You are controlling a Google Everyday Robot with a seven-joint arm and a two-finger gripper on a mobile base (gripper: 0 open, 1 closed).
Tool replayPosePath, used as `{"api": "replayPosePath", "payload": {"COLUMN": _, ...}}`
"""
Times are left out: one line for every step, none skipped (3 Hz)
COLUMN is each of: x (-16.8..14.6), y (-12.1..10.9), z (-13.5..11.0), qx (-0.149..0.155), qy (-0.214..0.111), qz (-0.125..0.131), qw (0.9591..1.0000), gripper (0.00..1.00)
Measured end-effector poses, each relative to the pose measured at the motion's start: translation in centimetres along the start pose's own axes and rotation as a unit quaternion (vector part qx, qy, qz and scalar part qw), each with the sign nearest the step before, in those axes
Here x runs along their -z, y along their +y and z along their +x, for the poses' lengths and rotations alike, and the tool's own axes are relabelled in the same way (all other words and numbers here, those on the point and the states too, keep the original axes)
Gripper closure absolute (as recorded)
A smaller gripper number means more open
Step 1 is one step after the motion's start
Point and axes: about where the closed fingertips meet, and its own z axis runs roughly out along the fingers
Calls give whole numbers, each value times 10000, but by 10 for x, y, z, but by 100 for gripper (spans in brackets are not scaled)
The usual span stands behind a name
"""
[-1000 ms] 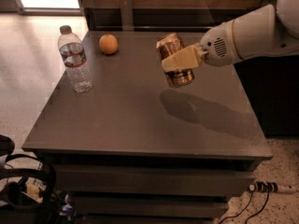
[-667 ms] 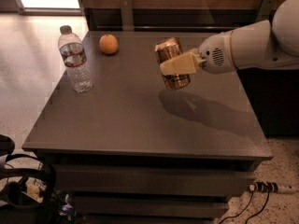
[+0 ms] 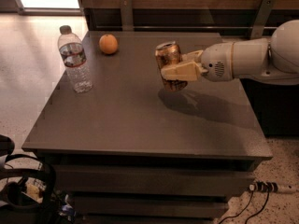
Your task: Place orange can upright
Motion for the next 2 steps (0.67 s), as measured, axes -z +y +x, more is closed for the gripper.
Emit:
{"api": "replayPosePath", "payload": {"x": -1, "y": 1, "z": 1, "qx": 4, "qy": -28, "qz": -2, "qw": 10000, "gripper": 100}}
{"api": "replayPosePath", "payload": {"x": -9, "y": 6, "z": 16, "qx": 40, "qy": -302, "qz": -9, "qw": 9995, "gripper": 100}}
